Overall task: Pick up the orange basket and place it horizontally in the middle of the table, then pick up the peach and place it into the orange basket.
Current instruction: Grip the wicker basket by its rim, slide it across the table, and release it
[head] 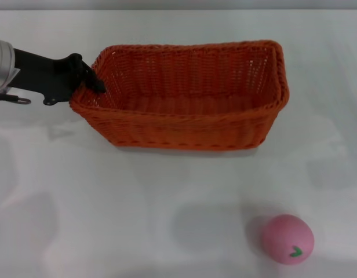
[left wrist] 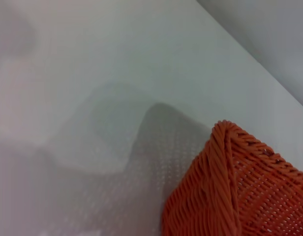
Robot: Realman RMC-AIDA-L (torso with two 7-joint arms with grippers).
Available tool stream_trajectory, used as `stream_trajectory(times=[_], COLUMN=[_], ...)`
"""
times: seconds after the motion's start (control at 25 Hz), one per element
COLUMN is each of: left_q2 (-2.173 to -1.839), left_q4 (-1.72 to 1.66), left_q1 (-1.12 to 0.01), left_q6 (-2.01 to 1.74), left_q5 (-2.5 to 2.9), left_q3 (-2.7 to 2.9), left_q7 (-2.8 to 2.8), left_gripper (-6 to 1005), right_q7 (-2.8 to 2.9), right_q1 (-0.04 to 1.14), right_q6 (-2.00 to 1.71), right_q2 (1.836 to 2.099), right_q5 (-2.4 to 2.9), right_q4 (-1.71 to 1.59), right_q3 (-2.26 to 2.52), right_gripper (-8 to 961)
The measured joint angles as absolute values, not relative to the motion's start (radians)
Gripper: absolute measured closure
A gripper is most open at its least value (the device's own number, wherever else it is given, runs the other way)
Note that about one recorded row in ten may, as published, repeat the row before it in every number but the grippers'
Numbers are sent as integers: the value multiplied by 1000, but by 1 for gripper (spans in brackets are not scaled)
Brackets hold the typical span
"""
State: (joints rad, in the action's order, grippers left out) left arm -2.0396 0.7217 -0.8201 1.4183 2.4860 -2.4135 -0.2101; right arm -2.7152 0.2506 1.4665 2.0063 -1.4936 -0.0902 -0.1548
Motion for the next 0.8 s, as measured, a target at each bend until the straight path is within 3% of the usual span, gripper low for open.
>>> stream_trajectory(times=[0.8], left_q2=[-2033], left_q4=[672], left_q1=[-823], left_q6=[1426], left_q5=[2457], left_q3=[-2422], left_q7=[-232], left_gripper=[850], right_q7=[-2715], right_q1=[244], right_q6=[1467], right_q2=[2006], right_q5=[-1492], right_q4=[-83], right_q3=[-142], right_gripper=[87])
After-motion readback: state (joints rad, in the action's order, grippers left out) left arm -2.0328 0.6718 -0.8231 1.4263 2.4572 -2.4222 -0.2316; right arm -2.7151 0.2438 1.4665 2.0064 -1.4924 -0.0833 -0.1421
